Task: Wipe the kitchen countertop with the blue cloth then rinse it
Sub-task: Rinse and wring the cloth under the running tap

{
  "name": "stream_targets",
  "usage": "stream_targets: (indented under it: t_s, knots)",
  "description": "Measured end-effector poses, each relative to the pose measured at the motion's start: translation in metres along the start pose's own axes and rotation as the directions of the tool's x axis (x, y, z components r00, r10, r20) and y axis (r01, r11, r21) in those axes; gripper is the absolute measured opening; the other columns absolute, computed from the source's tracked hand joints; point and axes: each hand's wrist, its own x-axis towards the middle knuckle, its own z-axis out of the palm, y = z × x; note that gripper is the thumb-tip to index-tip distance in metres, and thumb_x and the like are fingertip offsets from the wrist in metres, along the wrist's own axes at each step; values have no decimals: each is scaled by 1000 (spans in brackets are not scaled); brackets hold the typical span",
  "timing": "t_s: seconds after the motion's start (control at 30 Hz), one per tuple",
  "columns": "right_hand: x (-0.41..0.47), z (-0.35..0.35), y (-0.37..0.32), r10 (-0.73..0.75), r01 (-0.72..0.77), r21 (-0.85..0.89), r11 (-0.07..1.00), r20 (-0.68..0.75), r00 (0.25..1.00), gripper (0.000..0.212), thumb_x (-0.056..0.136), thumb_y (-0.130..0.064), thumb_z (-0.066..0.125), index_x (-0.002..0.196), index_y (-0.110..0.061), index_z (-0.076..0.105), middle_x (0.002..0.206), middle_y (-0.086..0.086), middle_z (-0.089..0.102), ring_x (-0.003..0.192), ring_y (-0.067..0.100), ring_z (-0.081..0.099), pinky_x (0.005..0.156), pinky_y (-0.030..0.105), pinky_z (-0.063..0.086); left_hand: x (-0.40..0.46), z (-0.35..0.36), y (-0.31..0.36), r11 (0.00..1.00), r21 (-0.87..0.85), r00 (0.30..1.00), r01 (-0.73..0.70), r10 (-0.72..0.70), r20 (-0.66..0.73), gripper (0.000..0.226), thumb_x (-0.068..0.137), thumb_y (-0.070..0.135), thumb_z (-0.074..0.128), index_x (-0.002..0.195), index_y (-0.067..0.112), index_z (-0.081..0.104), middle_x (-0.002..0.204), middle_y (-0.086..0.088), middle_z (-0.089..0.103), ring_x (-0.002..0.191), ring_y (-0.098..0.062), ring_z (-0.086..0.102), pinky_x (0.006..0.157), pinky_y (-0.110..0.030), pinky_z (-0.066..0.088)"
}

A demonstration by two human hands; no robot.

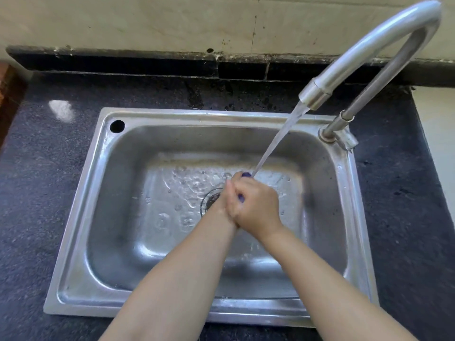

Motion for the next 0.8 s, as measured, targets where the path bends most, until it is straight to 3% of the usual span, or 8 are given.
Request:
stream_targets:
  t_s: [0.07,0.17,0.3,0.37,0.47,0.6,0.7,0.8]
  knots:
    - [27,4,27,246,-244,-73,967,28,969,40,90,-28,45,55,-12,55,57,11,60,55,32,56,50,25,26,14,5,-10,989,61,991,132,-131,-7,38,89,24,57,52,17,48,47,2,47,44,-9,54,50,-19,45]
    - [48,2,64,524,-508,-130,851,150,838,40,97,-31,41,70,-10,62,71,13,63,75,37,58,57,31,31,32,7,-14,857,115,862,502,-506,14,24,95,16,47,74,9,56,59,-7,59,52,-18,60,47,-23,52]
    - [26,-6,32,430,-437,62,897,101,897,47,95,-30,45,51,-18,31,47,-1,38,54,24,40,53,36,27,30,-1,-5,825,275,865,494,-497,-66,29,97,29,41,73,16,52,52,4,61,53,-10,62,47,-17,49]
    - [7,-5,5,295,-306,116,945,102,950,46,91,-34,42,52,-20,24,45,-4,29,50,21,33,48,35,25,33,-6,-2,891,116,898,439,-440,-10,33,102,25,27,73,22,42,39,19,56,40,6,55,41,-10,44]
    - [3,9,8,198,-198,65,978,13,980,38,89,-35,37,54,-23,29,45,-1,39,44,25,36,45,27,18,32,-12,-3,919,225,943,325,-332,-8,31,99,20,31,69,21,38,37,14,51,36,1,49,38,-14,40]
    - [20,14,68,573,-542,-185,820,278,771,39,95,-32,38,66,-12,56,73,13,64,70,32,53,59,33,35,28,-14,-3,871,326,926,367,-376,-36,21,86,22,54,69,11,62,64,-6,61,60,-20,59,63,-29,49]
    - [19,-14,86,503,-625,-18,780,612,610,32,85,-28,47,58,-15,57,61,-3,53,63,17,47,61,30,35,19,-21,6,837,496,959,230,-282,32,33,89,39,53,76,12,66,74,-8,68,74,-25,62,79,-35,49]
    - [16,-42,83,396,-775,226,590,755,522,22,93,-21,52,95,-13,72,95,-3,68,95,8,59,84,24,39,14,-22,22,779,610,958,146,-266,110,54,96,49,33,72,10,61,78,-14,60,74,-25,55,72,-32,44]
